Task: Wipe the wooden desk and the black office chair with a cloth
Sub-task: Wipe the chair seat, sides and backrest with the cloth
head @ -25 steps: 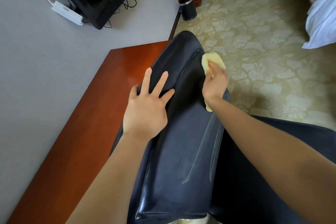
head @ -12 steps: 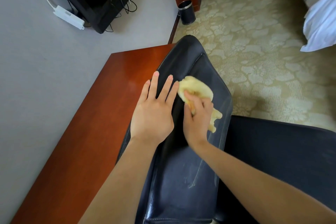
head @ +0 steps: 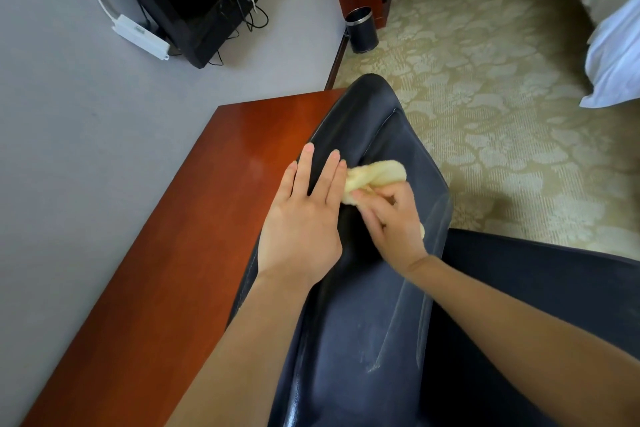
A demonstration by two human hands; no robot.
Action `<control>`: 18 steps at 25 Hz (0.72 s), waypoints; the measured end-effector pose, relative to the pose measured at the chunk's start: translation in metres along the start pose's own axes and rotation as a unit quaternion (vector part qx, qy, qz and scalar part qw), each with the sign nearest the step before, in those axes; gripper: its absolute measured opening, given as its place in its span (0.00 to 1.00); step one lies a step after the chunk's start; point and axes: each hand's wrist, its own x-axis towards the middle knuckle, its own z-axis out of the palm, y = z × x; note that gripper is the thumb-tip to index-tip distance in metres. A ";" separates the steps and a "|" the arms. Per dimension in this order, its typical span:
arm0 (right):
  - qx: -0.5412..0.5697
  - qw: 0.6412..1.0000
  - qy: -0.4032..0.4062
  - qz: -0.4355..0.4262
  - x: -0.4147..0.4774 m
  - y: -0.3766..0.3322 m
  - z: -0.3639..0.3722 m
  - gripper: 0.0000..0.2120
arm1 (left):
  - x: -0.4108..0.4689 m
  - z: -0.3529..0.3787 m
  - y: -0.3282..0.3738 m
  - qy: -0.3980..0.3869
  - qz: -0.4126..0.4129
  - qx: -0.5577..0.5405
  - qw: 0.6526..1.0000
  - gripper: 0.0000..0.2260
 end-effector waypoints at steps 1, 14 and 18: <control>-0.006 1.000 0.020 0.022 0.010 0.003 0.001 0.11 | 0.000 0.000 0.000 0.004 0.002 -0.003 1.000 0.30; 0.042 0.893 0.121 0.432 0.176 0.045 -0.010 0.13 | 0.005 0.005 -0.003 0.010 0.010 -0.001 1.000 0.32; 0.012 0.951 0.125 0.281 0.140 0.021 -0.003 0.15 | 0.004 0.005 -0.004 0.011 0.008 0.006 1.000 0.31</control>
